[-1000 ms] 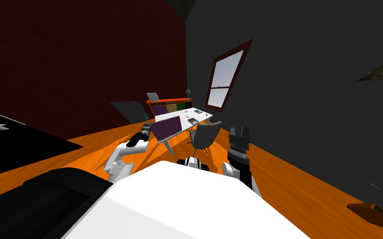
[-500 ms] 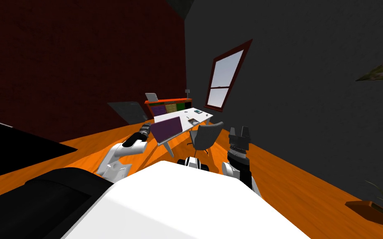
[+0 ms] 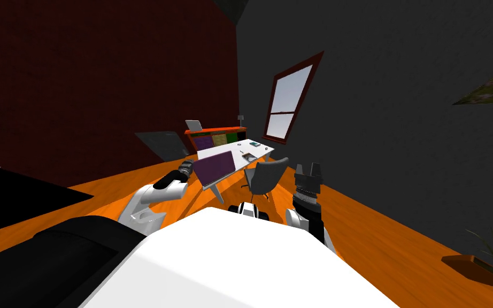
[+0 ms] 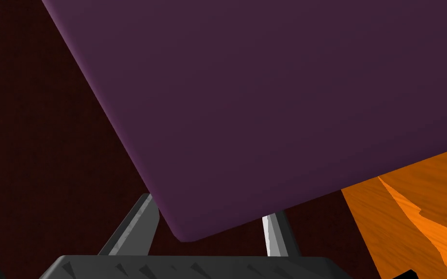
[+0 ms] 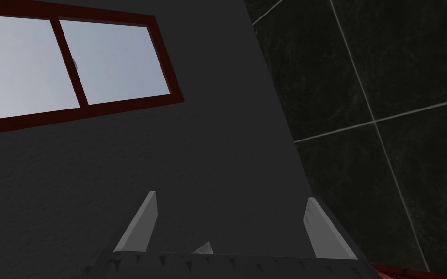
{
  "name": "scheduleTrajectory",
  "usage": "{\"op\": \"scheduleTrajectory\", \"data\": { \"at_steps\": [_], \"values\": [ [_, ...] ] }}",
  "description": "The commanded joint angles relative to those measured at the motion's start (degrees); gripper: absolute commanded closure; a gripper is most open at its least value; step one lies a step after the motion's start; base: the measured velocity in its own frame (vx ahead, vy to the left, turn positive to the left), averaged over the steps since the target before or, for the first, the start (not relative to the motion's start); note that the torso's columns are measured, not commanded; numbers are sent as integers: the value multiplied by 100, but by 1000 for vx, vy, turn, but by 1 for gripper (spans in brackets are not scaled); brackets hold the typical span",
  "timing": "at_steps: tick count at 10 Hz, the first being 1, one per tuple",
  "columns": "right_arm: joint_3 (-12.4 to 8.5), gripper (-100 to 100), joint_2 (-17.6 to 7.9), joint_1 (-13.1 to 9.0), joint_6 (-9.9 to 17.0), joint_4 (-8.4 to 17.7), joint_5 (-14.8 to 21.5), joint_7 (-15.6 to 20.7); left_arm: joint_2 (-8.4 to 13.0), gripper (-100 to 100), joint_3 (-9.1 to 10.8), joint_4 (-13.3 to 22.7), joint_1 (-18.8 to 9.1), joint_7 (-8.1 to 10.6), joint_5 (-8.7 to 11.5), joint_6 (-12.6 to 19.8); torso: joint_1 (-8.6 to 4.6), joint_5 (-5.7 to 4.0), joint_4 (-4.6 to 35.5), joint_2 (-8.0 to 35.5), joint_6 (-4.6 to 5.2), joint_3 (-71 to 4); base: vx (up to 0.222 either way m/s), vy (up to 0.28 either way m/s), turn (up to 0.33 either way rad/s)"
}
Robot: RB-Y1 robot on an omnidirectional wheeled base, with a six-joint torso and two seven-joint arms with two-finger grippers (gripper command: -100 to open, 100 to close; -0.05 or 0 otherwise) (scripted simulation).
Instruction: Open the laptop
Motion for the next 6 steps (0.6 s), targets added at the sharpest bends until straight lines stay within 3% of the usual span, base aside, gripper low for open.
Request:
{"op": "scheduleTrajectory", "data": {
  "at_steps": [1,2,4,5,6],
  "values": [
    [0,0,0,0,0,0,0,0,16,100,0,-85,51,30,73,312,5,4,-3,-4,-2,-2,20,31,-7],
    [0,0,0,0,0,0,0,0,69,100,17,-317,120,77,198,531,1,10,-7,1,-7,4,24,47,-34],
    [0,0,0,0,0,0,0,0,69,100,17,-317,120,77,198,720,0,3,-2,-1,-1,1,27,40,-26],
    [0,0,0,0,0,0,0,0,122,100,33,-549,189,124,322,915,-3,11,-9,2,-7,5,28,47,-38],
    [0,0,0,0,0,0,0,0,122,100,33,-549,189,124,322,1058,0,3,-1,5,-2,4,27,52,-38]
  ]
}}
